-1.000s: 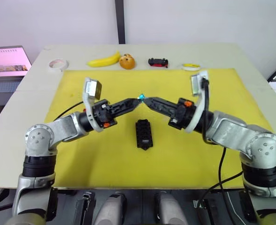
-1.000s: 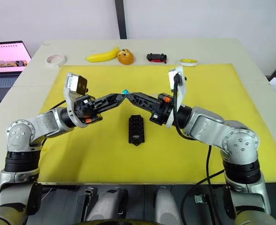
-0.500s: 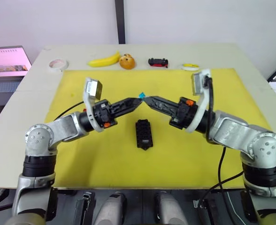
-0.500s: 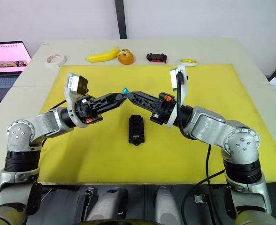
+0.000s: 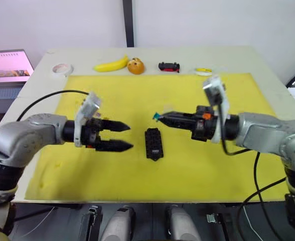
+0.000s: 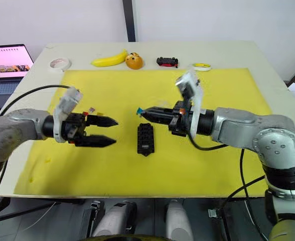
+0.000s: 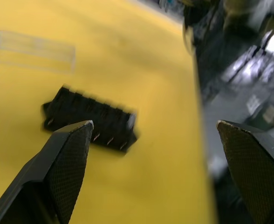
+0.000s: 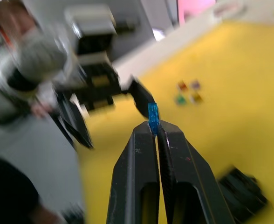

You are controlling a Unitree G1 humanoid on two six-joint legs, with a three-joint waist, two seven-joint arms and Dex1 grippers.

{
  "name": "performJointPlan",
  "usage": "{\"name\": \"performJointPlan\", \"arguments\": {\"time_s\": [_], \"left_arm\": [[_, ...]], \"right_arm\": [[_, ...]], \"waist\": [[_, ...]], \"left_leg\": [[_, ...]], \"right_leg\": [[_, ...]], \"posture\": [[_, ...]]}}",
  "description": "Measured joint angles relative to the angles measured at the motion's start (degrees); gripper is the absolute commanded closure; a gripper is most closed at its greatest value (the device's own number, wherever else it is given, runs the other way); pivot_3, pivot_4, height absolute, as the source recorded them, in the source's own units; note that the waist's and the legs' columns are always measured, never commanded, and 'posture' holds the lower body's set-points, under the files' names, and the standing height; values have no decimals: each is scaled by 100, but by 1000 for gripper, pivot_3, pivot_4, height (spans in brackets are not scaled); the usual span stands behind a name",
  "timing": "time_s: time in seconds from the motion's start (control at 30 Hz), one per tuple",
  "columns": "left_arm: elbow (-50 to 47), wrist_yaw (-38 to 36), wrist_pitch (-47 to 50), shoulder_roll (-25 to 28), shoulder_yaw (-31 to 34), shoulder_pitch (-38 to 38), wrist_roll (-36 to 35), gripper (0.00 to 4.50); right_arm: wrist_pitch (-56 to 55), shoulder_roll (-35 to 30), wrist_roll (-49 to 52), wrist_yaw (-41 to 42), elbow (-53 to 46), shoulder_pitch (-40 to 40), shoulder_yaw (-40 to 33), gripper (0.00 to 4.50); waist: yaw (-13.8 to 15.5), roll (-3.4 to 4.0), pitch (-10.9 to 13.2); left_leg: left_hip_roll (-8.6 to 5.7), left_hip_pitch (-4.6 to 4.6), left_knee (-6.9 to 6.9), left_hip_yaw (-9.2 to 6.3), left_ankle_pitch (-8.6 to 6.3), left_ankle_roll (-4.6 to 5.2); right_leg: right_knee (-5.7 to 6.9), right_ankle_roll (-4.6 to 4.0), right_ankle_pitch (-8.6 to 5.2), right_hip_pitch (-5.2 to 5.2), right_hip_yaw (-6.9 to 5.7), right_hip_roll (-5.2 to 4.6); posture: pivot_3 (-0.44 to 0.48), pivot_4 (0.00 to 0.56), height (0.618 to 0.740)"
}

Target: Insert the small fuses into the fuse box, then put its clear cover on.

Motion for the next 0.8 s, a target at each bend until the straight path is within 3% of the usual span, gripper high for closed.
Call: {"name": "performJointPlan", "arguments": {"time_s": [0.1,0.3,0.8], "left_arm": [[140,-200,-862,-362,-222,19,870,41],[258,-345,-1771,-822,-519,201,1863,41],[517,-232,-2106,-1406,-569,183,2762,41]], "right_arm": [[-435,-168,-1393,883,-153,-44,680,4500],[-1347,-170,-3445,1992,-128,-47,1562,4500],[-2198,285,-5327,3264,587,-53,1891,4500]], "waist": [[15,0,0],[11,-1,0],[10,-1,0]], "left_leg": [[-1,-6,6,-2,-13,23],[-2,-9,19,-1,-18,32],[-3,-9,35,-3,-16,28]], "right_leg": [[0,1,0,-3,-1,-3],[3,2,1,-5,-2,-6],[18,3,1,-4,-5,-5]], "posture": [[0,150,740],[0,150,740],[0,150,740]]}}
